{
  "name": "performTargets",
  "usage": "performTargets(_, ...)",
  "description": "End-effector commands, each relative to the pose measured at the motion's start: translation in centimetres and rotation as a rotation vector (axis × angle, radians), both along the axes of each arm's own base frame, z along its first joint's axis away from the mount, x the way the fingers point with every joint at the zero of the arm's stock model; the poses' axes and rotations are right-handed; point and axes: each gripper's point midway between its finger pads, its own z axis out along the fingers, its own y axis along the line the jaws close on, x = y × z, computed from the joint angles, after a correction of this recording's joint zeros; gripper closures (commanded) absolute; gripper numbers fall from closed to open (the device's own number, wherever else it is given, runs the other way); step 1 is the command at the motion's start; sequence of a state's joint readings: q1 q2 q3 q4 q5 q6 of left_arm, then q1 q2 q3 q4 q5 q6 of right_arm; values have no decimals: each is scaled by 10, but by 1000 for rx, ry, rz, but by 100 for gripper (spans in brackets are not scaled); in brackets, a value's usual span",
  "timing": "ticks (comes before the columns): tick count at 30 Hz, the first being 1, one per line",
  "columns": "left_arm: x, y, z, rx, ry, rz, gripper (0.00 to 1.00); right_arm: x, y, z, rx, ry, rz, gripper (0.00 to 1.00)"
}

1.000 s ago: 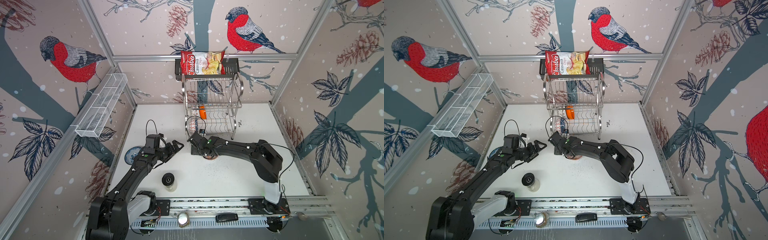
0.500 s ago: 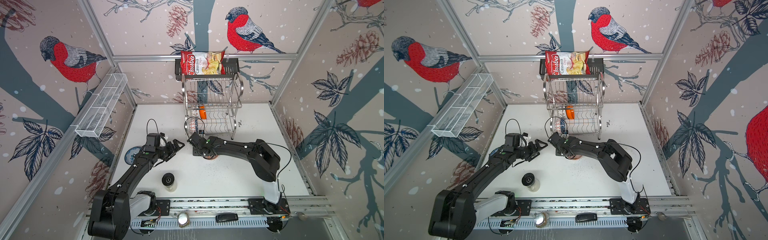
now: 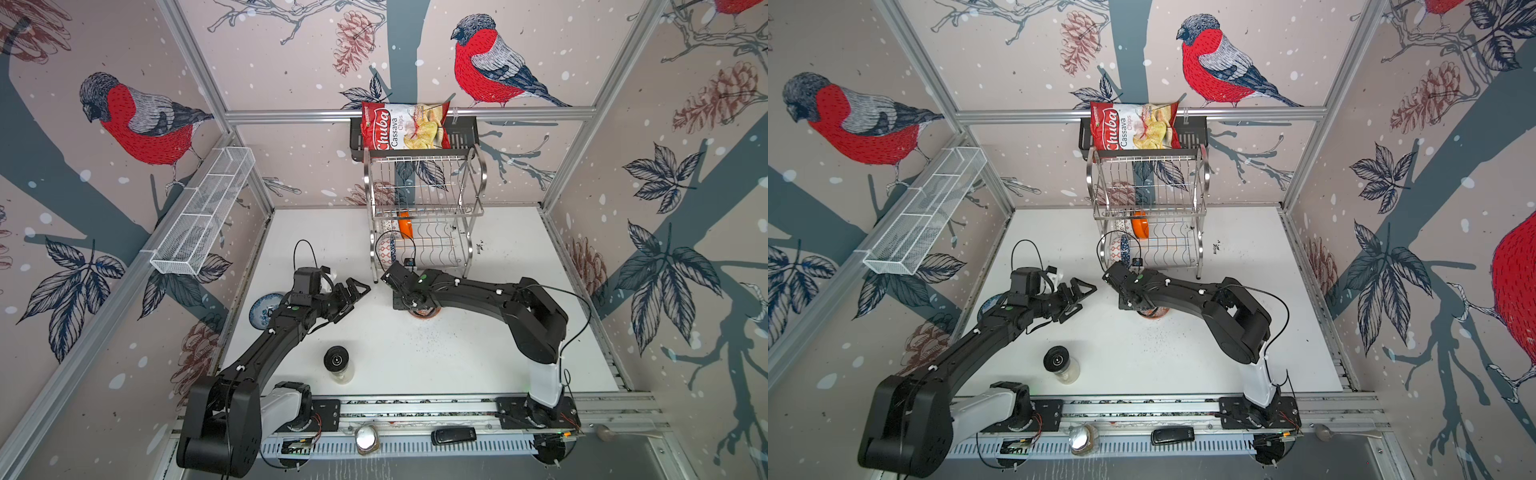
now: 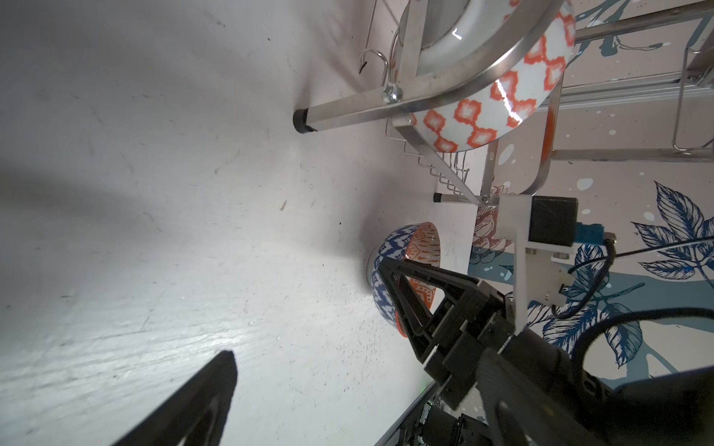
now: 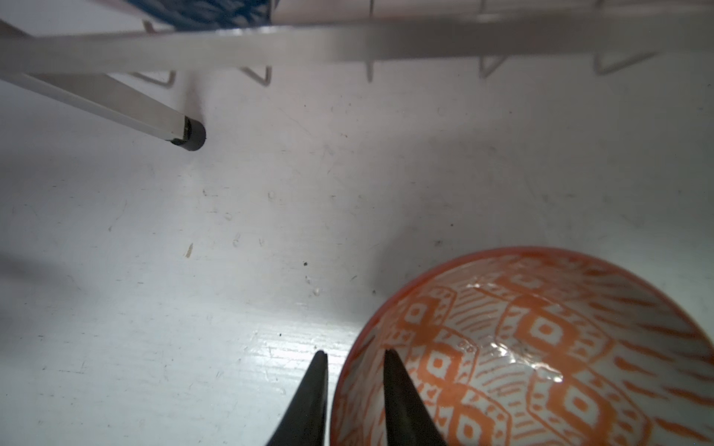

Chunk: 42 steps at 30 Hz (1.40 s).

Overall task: Load the bowls into the dish rack
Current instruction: 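Lift the patterned bowl with the right gripper and carry it to the rack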

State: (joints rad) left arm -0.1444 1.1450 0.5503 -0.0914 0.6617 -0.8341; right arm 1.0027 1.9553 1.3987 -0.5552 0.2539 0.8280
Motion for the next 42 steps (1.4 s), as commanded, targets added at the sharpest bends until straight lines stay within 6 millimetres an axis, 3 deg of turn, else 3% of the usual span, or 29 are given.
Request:
performTargets(1,5,-3,7,-22,-35,-9,3,-4,-4,-1,-20,9,23,73)
performTargets(9,6,-4,8,-13,-41,-29,3,-6,-3,-9,-24,30,14,82)
performTargets(17,5,-5,14,-9,-48,-50,3,-6,7,3,29,16,10,94)
performTargets(24,3,-4,16,-5,-63,-47,3,-3,25,34,163,-35,39,98)
performTargets(31,3,-6,15,-62,-63,-10,3,-5,29,66,291,-73,50,98)
performTargets(42,12,-17,38,-152,-128,-39,3,5,11,127,669,-201,31,99)
